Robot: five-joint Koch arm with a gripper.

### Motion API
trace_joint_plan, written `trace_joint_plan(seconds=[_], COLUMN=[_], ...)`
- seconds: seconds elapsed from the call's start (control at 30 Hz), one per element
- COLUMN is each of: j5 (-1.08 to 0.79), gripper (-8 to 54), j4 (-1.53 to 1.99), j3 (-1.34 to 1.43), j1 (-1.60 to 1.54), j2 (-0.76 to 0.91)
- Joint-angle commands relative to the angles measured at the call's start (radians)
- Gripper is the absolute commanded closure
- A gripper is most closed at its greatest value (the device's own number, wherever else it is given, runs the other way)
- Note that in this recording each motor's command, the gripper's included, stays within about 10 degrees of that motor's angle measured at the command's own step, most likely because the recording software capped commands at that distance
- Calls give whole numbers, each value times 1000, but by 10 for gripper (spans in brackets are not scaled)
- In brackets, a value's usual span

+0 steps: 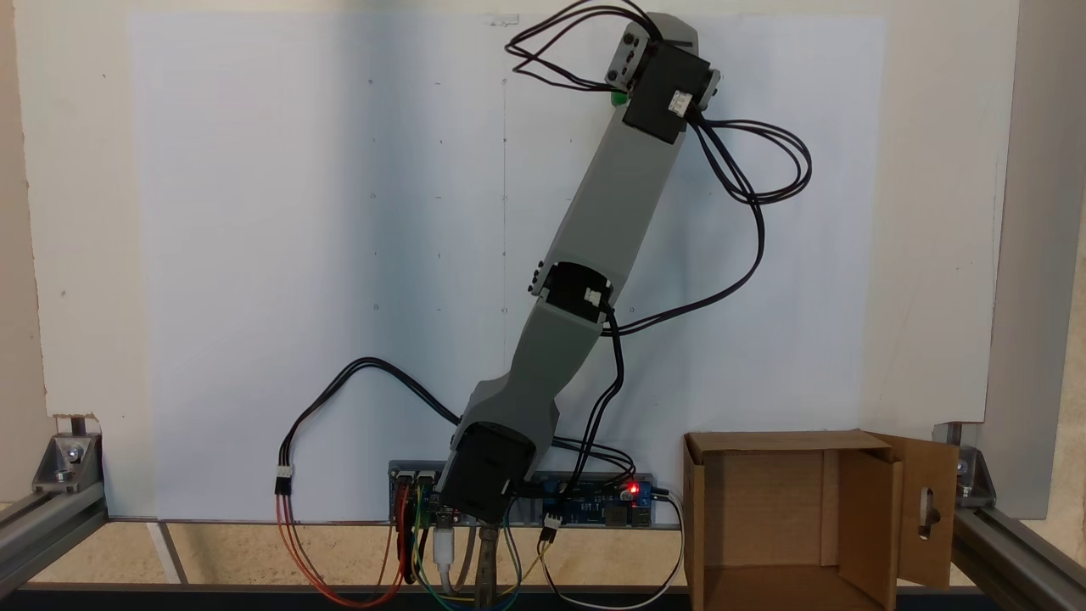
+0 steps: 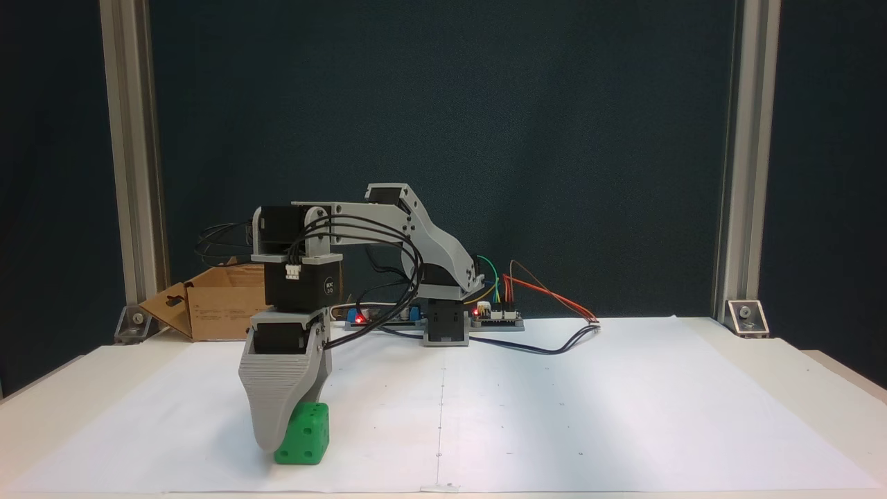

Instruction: Grasp a green dice and put it in the bin.

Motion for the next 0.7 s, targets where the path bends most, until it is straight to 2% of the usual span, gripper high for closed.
trace_joint_plan(seconds=[0.0, 0.4, 0.57, 0.67], j5=[-58, -58, -58, -57], gripper=[18, 27, 81, 149], j4=[-2, 3, 32, 40], j3=[-64, -64, -63, -63], j1=[0, -8, -14, -17], j2=[12, -26, -29, -29])
